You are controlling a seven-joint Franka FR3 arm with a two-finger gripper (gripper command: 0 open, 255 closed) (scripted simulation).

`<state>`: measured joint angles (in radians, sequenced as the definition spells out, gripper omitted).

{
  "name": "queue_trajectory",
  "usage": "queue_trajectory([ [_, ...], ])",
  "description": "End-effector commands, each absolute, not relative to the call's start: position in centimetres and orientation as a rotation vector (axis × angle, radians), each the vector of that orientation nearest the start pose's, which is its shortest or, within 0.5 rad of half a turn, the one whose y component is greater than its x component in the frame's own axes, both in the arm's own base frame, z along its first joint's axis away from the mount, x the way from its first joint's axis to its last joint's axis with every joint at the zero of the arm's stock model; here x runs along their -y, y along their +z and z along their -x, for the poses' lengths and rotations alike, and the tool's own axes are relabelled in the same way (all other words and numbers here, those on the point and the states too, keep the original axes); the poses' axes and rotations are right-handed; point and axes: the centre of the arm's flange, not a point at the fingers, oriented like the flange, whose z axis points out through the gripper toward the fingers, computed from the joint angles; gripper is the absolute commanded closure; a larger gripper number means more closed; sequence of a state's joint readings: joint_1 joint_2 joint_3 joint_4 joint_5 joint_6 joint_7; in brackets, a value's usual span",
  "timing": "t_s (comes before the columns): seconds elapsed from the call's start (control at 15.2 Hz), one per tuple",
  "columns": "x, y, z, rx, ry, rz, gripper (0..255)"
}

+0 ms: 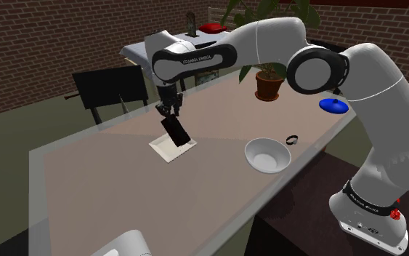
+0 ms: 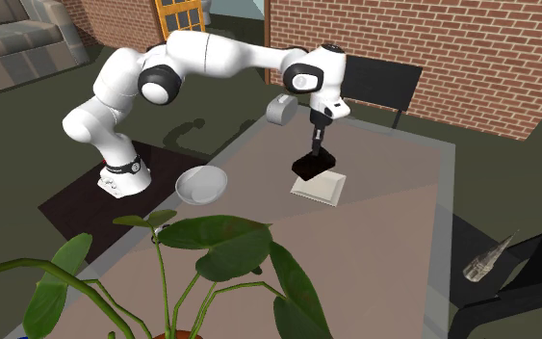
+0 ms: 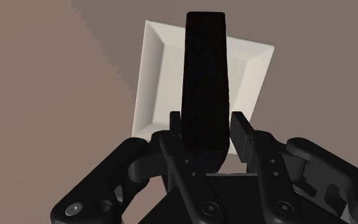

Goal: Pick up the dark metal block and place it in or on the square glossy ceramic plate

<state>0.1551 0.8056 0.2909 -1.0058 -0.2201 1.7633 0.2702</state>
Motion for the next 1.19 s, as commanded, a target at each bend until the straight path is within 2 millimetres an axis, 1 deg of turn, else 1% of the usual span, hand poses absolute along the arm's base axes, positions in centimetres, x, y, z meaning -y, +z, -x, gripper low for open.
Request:
queue_trajectory([
  [0.0, -23.9, 37.3, -72.2, 0.215, 0.027, 3.147, 255],
  [0.46, -23.9, 33.6, -72.2, 0.215, 0.027, 3.147, 255],
  [0.53, -23.9, 32.8, -72.2, 0.215, 0.027, 3.147, 255],
  [1.06, -23.9, 32.8, -72.2, 0.216, 0.027, 3.147, 255],
  [1.12, -23.8, 32.8, -72.2, 0.215, 0.027, 3.147, 0],
])
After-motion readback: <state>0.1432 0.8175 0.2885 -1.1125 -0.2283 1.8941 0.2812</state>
